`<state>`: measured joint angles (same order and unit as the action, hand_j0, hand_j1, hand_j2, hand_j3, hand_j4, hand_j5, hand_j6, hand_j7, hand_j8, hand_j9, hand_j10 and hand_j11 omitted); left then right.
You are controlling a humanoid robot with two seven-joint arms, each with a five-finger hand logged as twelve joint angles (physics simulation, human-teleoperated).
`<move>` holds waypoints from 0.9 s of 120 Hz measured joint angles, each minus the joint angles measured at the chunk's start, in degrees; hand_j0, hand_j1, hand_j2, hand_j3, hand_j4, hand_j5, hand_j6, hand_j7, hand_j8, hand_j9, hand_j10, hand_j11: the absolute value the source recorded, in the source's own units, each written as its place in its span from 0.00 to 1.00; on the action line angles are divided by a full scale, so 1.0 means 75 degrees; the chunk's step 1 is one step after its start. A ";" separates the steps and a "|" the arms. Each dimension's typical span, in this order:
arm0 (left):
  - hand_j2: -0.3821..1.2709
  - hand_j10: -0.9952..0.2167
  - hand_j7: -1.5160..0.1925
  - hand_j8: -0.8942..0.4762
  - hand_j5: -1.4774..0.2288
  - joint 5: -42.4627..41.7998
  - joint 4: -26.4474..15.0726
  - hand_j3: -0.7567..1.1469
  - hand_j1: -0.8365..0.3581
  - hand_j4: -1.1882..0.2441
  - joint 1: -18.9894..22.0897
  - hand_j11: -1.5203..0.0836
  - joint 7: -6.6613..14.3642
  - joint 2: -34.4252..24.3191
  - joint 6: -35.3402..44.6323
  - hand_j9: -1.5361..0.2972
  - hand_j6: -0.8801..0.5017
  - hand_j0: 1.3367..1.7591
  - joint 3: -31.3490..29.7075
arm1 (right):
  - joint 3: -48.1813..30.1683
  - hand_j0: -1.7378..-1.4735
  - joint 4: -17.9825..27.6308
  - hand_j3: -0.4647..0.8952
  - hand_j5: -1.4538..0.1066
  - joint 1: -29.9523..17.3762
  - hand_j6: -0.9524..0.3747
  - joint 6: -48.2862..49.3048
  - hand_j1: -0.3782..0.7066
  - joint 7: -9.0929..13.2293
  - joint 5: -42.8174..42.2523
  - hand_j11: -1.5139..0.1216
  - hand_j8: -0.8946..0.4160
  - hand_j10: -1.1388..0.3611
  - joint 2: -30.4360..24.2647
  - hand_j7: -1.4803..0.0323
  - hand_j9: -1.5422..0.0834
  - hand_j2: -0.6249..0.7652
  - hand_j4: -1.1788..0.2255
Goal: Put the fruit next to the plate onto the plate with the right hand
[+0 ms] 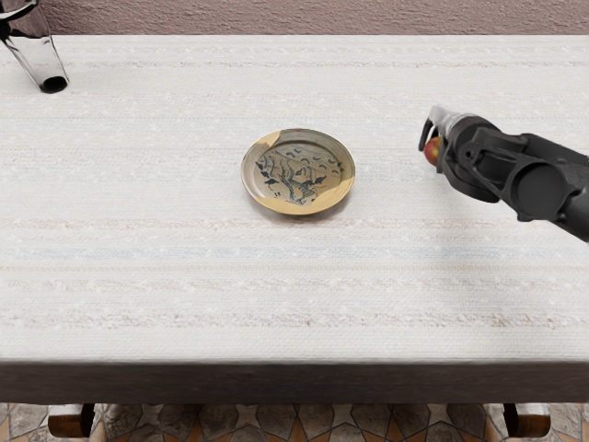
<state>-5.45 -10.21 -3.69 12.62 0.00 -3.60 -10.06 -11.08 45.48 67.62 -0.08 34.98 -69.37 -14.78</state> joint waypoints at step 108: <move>0.23 0.82 0.89 0.65 0.87 0.0000 0.0001 0.40 0.99 0.83 0.0000 0.95 -0.0001 0.0000 0.0000 0.84 0.64 0.76 -0.0002 | 0.0116 0.34 0.1432 0.34 0.21 0.0390 0.37 -0.0095 0.58 0.0004 -0.0076 0.22 0.41 0.38 0.0665 0.26 0.26 0.58 0.26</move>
<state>-5.45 -10.20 -3.69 12.61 0.00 -3.60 -10.07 -10.21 56.22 70.54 -0.79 35.01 -69.94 -9.79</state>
